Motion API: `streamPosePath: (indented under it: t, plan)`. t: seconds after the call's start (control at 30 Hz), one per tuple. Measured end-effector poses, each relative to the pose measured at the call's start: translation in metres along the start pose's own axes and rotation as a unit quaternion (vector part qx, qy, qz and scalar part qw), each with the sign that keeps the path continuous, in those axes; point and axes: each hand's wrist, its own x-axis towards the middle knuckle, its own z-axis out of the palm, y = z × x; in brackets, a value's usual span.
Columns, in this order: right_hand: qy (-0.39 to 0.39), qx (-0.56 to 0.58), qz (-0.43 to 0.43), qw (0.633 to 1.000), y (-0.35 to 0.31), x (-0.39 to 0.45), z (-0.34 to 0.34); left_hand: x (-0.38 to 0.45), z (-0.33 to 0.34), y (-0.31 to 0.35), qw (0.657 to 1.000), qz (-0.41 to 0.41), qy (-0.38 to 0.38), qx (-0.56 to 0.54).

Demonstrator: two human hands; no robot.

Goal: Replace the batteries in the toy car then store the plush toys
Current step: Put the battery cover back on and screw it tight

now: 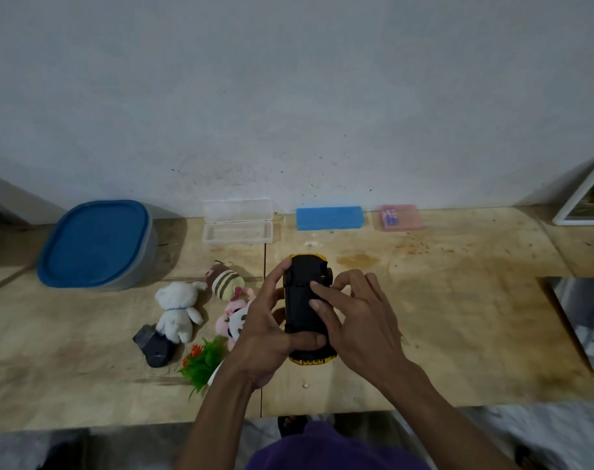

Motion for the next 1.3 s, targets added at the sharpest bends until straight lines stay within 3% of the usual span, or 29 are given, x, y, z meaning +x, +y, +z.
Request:
streamPosePath:
  t: [0.17,0.53,0.63,0.73,0.83,0.93,1.1,1.3]
  plan:
    - [0.011,0.006,0.006,1.0,0.013,0.001,-0.002,0.007,0.006,-0.004,1.0,-0.009,-0.014,0.005]
    - [-0.047,-0.155,-0.025,0.986,0.031,0.007,-0.013,0.033,0.02,-0.009,0.999,-0.024,-0.028,0.038]
    - [-0.079,-0.104,-0.001,0.991,0.041,0.011,-0.009,0.042,0.024,-0.016,0.998,-0.043,-0.029,0.038]
    - [-0.11,0.044,0.062,0.991,0.059,0.014,-0.003,0.052,0.028,-0.021,0.998,-0.057,-0.009,0.019]
    - [-0.043,0.188,0.16,0.968,0.085,0.02,-0.001,0.062,0.033,-0.022,0.998,-0.056,0.022,0.004]
    - [0.009,0.192,0.258,0.947,0.114,0.024,0.005,0.068,0.035,-0.025,0.997,-0.052,0.051,-0.008]
    - [-0.135,0.103,0.344,0.923,0.169,0.006,0.056,0.067,0.038,-0.031,0.996,-0.059,0.06,0.003]
    - [-0.206,-0.001,0.318,0.926,0.182,-0.013,0.096,0.059,0.036,-0.037,0.994,-0.063,0.078,0.046]
